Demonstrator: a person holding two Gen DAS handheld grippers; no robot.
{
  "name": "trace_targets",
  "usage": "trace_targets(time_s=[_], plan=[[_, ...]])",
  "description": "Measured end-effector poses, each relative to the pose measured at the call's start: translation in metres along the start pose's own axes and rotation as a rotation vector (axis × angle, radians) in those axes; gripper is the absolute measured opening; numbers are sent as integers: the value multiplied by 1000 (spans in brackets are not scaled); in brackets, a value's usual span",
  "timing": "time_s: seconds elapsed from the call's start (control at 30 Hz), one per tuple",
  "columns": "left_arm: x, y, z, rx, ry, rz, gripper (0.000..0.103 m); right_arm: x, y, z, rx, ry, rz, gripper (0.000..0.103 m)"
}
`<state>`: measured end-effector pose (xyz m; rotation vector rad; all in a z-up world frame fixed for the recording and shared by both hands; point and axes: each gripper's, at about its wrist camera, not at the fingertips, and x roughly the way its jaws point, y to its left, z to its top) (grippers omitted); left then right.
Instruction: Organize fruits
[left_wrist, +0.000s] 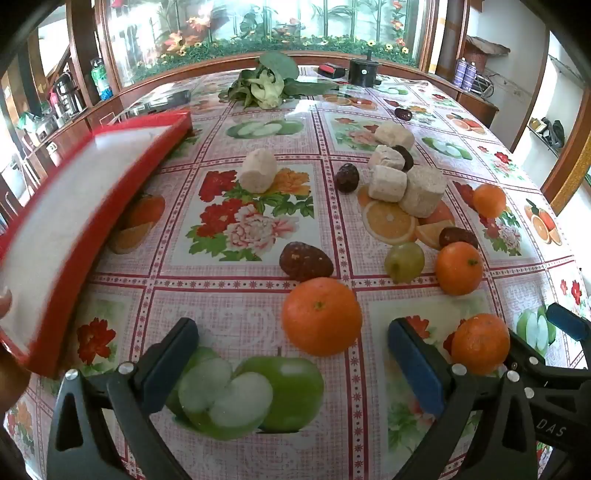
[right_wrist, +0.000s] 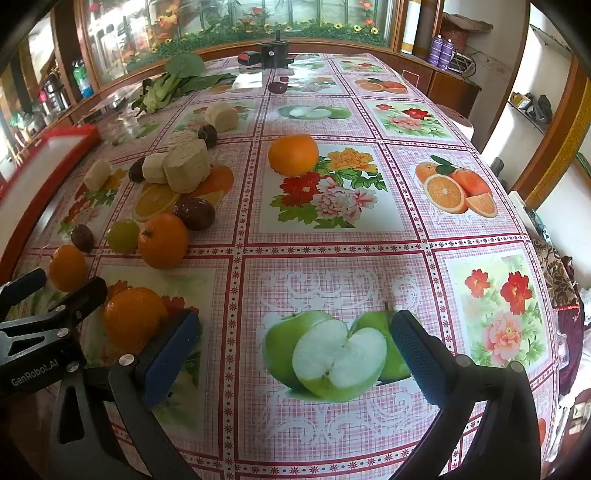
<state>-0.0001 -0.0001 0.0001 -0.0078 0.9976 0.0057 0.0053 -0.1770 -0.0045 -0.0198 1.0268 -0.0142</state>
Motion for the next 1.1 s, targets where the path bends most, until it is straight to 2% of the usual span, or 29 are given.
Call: trace_targets(time_s=[1.1], plan=[[0,0,0,-2,-5,-1,103,1,-1,2,-2,-3,8,103]])
